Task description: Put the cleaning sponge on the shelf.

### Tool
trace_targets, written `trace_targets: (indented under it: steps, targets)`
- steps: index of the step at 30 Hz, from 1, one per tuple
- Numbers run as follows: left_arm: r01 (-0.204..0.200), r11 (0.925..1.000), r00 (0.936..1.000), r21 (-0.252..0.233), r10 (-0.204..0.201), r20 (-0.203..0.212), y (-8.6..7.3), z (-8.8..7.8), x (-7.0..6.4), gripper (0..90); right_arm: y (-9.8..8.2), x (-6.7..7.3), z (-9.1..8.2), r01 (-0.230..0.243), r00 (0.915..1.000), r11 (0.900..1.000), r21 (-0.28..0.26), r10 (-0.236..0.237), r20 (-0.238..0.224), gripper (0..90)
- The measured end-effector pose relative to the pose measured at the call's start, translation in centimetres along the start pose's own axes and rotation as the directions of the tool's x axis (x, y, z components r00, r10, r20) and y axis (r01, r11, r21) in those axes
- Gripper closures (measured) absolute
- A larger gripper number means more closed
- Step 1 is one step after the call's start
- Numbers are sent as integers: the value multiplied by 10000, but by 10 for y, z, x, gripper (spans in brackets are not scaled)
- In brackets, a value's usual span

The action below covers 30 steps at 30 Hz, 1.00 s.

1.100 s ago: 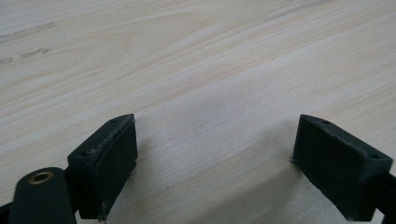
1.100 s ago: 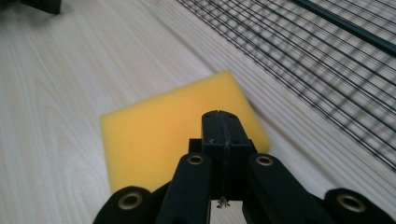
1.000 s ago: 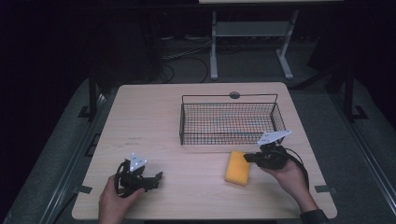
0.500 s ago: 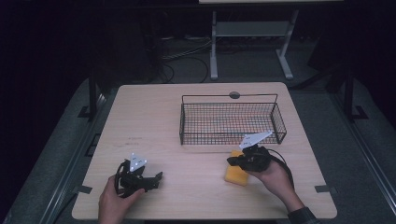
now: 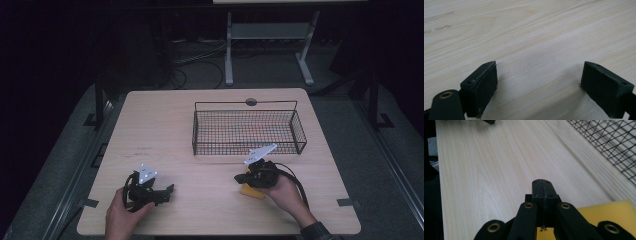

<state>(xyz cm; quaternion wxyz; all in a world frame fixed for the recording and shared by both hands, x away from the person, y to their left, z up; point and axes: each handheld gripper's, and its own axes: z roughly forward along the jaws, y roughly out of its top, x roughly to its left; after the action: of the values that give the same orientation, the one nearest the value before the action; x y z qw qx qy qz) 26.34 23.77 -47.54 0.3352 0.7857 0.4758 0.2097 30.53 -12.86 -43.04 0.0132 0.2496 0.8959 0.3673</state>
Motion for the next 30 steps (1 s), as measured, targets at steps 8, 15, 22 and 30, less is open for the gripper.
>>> trace_targets:
  steps: [8,15,22,30]
  targets:
    - [-22,10000,10000,20,22,4,0,0,0,129,-3,3,7,116,9999,9995,278,-114,-79,898]
    - [-21,10000,10000,21,21,5,0,0,0,128,-6,4,8,26,9999,9991,417,-22,-102,898]
    - [-22,10000,10000,18,22,5,0,0,0,129,-11,5,4,-35,10000,9989,471,39,-89,898]
    - [-23,10000,10000,34,23,1,0,0,0,129,-20,3,-5,-194,9998,9992,352,193,22,898]
